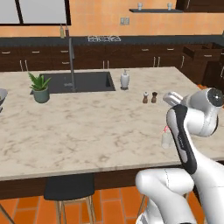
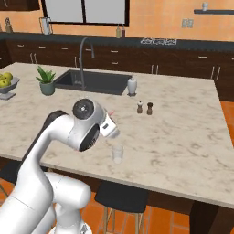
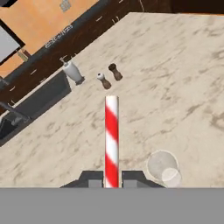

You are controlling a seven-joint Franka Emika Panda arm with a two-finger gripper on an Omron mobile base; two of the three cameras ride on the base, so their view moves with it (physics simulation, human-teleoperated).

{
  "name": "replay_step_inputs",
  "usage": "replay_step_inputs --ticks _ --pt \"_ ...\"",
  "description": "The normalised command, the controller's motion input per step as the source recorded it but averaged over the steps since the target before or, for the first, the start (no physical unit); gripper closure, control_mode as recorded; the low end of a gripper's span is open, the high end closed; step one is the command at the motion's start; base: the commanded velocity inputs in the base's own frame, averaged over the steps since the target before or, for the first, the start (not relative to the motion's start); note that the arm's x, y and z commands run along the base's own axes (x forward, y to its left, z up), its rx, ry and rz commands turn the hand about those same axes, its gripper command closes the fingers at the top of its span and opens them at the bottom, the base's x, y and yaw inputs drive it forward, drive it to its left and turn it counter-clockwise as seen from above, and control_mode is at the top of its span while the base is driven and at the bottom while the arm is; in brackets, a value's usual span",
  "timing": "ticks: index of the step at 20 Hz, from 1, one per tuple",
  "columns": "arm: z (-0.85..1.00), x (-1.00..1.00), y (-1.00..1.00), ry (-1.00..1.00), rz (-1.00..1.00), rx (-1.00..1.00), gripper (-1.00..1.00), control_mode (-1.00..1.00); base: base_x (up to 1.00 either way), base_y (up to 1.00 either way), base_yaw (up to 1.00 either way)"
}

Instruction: Take a straw from the drawer in front and place it inside the glass cup on the dining counter.

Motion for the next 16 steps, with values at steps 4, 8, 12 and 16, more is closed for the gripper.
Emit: replay_step_inputs --ticks 4,8,12,16 --pt "0.16 0.01 -0.54 -0.42 0.17 0.0 1.0 -1.0 0.0 0.0 0.0" --pt "0.02 0.17 -0.32 -0.44 0.23 0.0 1.0 -1.0 0.0 0.0 0.0" --pt "0.0 0.48 -0.08 -0.37 0.26 -0.09 1.0 -1.0 0.0 0.0 0.0" --pt "0.0 0.55 -0.08 -0.18 0.25 -0.14 1.0 -1.0 0.0 0.0 0.0"
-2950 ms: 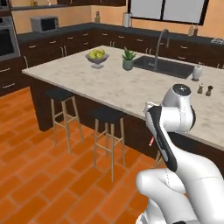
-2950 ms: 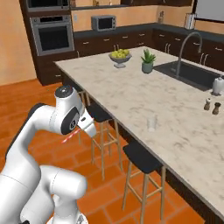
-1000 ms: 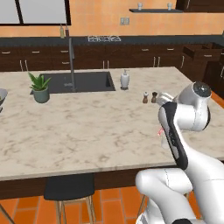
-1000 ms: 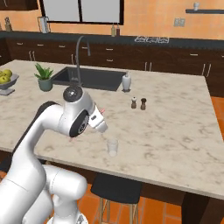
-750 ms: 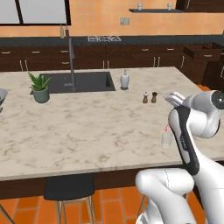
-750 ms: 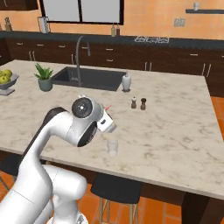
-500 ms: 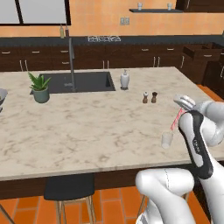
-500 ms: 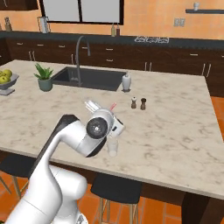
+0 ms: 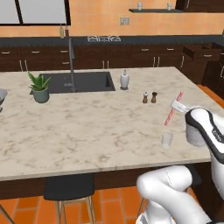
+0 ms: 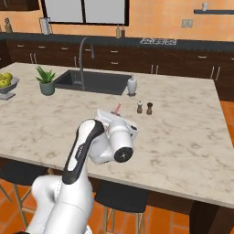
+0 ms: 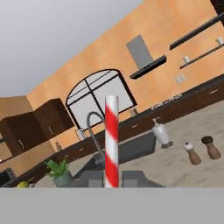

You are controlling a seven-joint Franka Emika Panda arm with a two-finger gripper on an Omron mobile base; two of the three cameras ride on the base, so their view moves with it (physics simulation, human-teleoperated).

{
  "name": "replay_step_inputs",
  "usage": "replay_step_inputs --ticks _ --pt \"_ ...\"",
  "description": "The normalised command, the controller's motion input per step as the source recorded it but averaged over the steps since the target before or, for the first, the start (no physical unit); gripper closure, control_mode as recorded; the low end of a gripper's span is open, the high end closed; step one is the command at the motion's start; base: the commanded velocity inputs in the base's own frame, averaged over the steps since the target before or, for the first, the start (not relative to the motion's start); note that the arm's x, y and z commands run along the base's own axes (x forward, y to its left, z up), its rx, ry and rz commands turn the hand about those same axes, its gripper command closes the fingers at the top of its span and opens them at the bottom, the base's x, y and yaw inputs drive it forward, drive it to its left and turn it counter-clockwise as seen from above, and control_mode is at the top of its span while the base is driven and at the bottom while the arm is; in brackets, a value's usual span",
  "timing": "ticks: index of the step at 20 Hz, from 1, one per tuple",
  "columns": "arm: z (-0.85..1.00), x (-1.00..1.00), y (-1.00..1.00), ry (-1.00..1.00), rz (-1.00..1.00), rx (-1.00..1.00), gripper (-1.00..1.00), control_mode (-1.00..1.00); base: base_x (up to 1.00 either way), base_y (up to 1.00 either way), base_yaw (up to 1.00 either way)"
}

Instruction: Take a straw from the drawer in front and place it inside the glass cup on the dining counter.

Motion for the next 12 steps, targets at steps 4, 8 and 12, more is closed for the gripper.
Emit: replay_step_inputs --ticks 4,8,12 --pt "0.0 0.48 -0.22 -0.01 0.27 -0.16 1.0 -1.0 0.0 0.0 0.0" --pt "0.0 0.19 -0.16 -0.01 0.26 -0.17 1.0 -1.0 0.0 0.0 0.0" --pt "0.0 0.01 -0.23 -0.08 0.23 -0.14 1.0 -1.0 0.0 0.0 0.0"
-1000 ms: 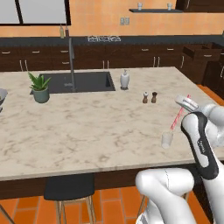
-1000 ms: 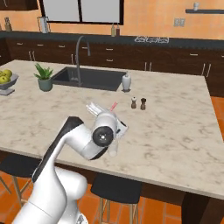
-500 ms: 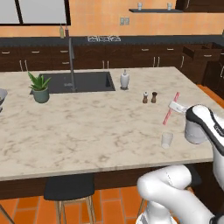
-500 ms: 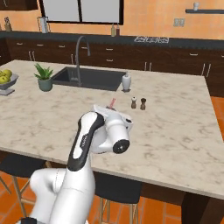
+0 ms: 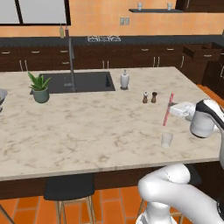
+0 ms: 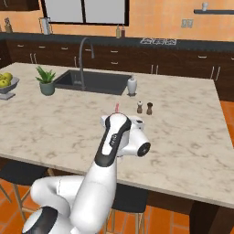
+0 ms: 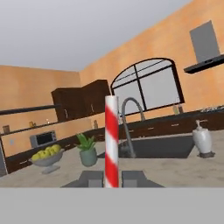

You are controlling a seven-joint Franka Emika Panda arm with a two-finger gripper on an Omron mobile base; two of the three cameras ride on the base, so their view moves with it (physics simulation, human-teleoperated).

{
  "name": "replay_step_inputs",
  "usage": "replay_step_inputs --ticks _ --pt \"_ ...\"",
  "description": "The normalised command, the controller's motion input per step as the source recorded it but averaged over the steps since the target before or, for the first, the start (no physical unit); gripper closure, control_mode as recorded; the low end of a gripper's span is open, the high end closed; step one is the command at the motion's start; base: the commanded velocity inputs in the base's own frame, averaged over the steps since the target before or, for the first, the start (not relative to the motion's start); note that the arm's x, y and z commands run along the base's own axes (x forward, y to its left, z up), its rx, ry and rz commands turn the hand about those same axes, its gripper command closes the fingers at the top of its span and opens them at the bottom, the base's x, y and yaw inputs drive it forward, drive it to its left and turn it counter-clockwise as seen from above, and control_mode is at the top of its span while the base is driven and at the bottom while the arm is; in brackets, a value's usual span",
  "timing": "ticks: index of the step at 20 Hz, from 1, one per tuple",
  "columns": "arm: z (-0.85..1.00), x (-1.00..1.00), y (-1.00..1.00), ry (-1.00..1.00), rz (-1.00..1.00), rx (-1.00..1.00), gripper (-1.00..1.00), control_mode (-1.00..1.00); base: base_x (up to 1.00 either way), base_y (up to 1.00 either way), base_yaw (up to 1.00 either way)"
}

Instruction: Take a straw from the drawer in front and place it inside the glass cup on the dining counter.

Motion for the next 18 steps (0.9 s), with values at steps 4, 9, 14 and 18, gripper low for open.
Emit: replay_step_inputs --ticks 4,9,14,18 --pt "0.0 0.01 -0.26 -0.01 0.16 -0.08 1.0 -1.0 0.0 0.0 0.0" --pt "-0.04 0.01 -0.07 0.03 0.11 -0.07 1.0 -1.0 0.0 0.0 0.0" --pt "-0.26 0.0 0.0 0.01 0.08 -0.03 1.0 -1.0 0.0 0.0 0.0" --pt "-0.26 0.0 0.0 0.0 0.02 0.0 1.0 -1.0 0.0 0.0 0.0"
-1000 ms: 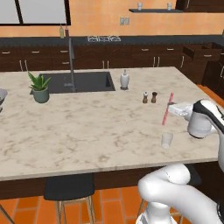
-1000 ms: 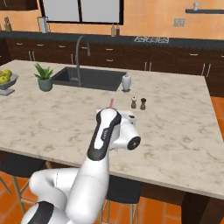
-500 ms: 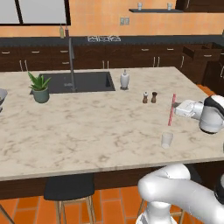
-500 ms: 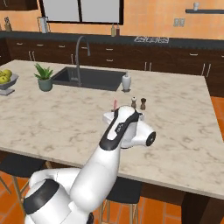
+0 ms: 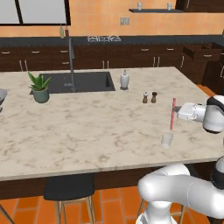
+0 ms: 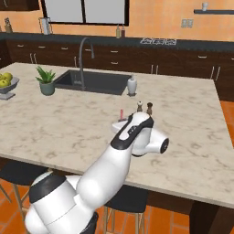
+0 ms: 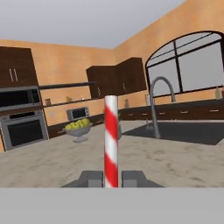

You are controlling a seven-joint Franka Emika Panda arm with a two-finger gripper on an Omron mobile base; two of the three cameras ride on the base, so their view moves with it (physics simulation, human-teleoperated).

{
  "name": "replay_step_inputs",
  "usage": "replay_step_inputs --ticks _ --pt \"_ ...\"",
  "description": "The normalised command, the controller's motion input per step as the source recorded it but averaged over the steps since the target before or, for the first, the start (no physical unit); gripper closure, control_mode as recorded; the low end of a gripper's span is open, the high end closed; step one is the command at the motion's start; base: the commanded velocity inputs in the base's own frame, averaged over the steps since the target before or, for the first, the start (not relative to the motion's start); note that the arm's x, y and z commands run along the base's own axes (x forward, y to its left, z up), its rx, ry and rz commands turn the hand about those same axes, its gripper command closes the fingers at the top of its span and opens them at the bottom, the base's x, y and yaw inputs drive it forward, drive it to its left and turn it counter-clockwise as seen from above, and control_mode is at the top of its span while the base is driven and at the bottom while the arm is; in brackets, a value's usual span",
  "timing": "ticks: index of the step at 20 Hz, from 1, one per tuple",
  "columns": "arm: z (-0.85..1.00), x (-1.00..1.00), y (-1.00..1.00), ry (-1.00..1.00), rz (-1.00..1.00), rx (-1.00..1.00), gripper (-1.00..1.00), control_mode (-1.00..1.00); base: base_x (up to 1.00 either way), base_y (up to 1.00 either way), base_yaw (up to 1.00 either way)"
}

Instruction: Take a straw from the drawer in front and place it inside the glass cup on the dining counter.

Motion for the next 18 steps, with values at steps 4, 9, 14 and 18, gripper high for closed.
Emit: replay_step_inputs --ticks 4,9,14,18 --pt "-0.17 0.1 0.06 0.01 0.0 0.0 1.0 -1.0 0.0 0.0 0.0" --pt "-0.17 0.25 0.07 0.01 0.0 0.0 1.0 -1.0 0.0 0.0 0.0" --pt "-0.27 0.24 0.0 0.01 0.0 0.0 1.0 -1.0 0.0 0.0 0.0" --pt "-0.31 0.21 0.0 0.0 0.0 0.0 1.0 -1.0 0.0 0.0 0.0"
